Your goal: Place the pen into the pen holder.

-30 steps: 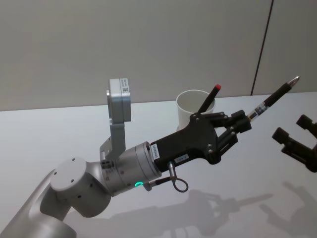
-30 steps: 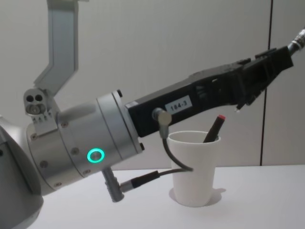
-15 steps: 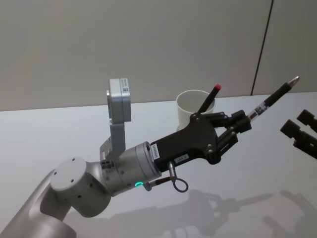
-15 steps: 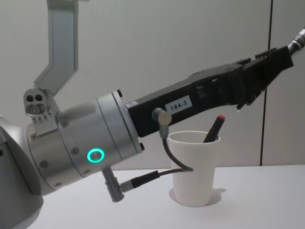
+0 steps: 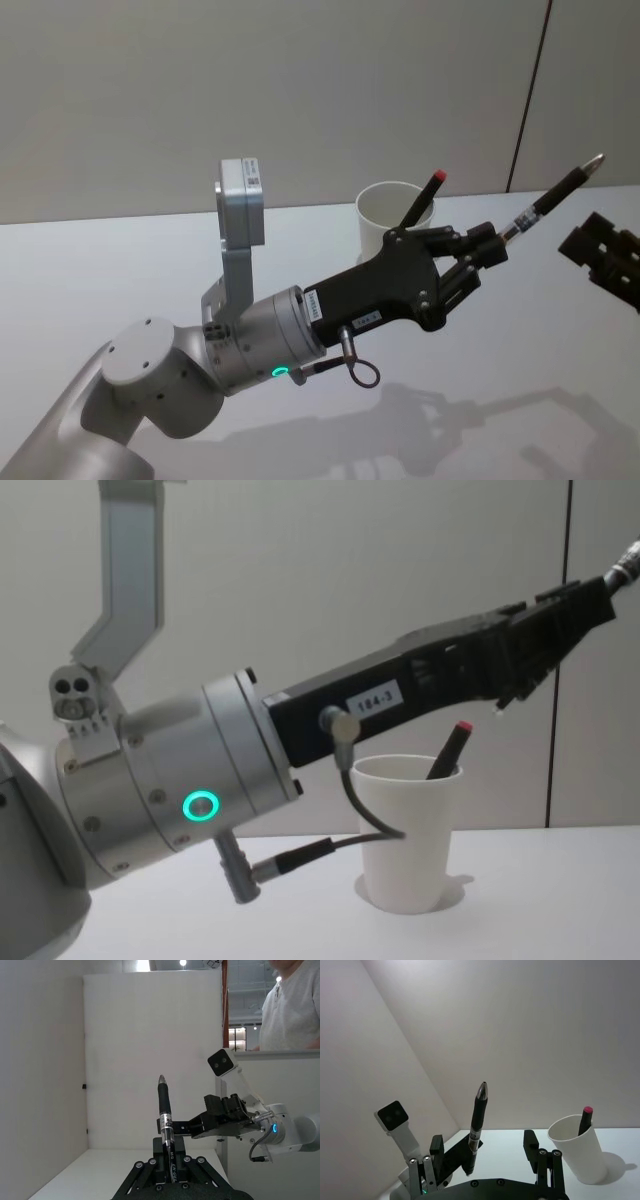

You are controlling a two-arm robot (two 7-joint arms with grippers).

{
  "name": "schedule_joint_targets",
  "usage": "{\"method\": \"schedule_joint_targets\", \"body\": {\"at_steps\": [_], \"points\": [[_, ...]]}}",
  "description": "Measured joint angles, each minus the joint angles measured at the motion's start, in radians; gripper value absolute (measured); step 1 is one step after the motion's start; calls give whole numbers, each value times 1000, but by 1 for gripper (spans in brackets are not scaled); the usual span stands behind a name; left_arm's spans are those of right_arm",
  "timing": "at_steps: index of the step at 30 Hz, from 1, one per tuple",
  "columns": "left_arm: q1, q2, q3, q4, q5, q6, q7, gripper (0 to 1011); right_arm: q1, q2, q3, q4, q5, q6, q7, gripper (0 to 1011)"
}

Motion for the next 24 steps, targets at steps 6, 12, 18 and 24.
{"method": "schedule_joint_targets", "body": {"at_steps": [6, 12, 18, 24], "points": [[0, 0, 0, 0, 0, 0, 0, 123, 32, -19, -21, 8, 9, 13, -10, 1002], [0, 0, 0, 0, 0, 0, 0, 123, 73, -57, -51, 19, 4, 17, -44, 1002], [0, 0, 0, 0, 0, 0, 0, 123, 104, -84, -74, 28, -2, 24, -61, 1002], [0, 0, 0, 0, 0, 0, 0, 123, 135, -108, -96, 38, -4, 40, -65, 1001]]}}
